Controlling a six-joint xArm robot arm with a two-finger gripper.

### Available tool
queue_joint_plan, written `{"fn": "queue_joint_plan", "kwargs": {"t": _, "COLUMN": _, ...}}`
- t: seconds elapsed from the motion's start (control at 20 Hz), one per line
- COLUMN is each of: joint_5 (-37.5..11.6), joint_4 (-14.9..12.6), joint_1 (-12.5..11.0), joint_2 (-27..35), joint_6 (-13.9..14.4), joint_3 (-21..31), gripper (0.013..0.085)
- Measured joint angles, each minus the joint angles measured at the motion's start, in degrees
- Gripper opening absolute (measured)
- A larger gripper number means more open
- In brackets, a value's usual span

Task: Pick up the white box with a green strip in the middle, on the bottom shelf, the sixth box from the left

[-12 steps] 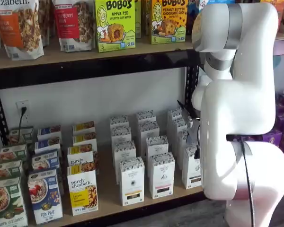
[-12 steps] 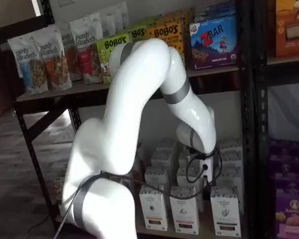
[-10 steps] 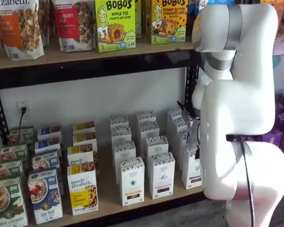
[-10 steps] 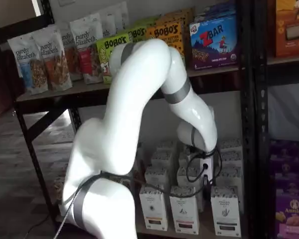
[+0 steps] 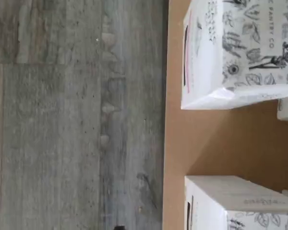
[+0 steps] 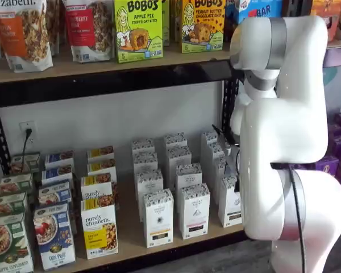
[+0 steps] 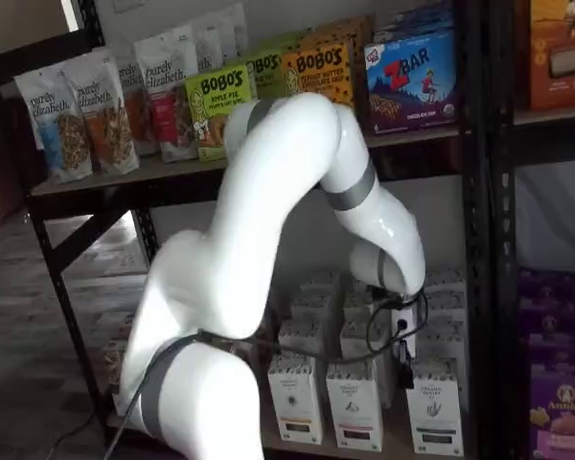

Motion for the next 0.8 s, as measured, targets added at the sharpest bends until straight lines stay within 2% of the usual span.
{"fn": "queue_joint_plan", "kwargs": {"t": 0.4, "joint_5": 1.0, "joint_4": 0.4, "joint_1": -0.2, "joint_2": 6.0, "joint_6": -0.5, "joint_3": -7.8, "gripper": 0.0850}}
{"fn": "queue_joint_plan", "kwargs": {"t": 0.8, "joint_5": 1.2, "joint_4": -4.2, "joint_1": 0.0, "joint_2": 11.7, "joint_6": 3.8, "joint_3": -14.7, "gripper": 0.0850}}
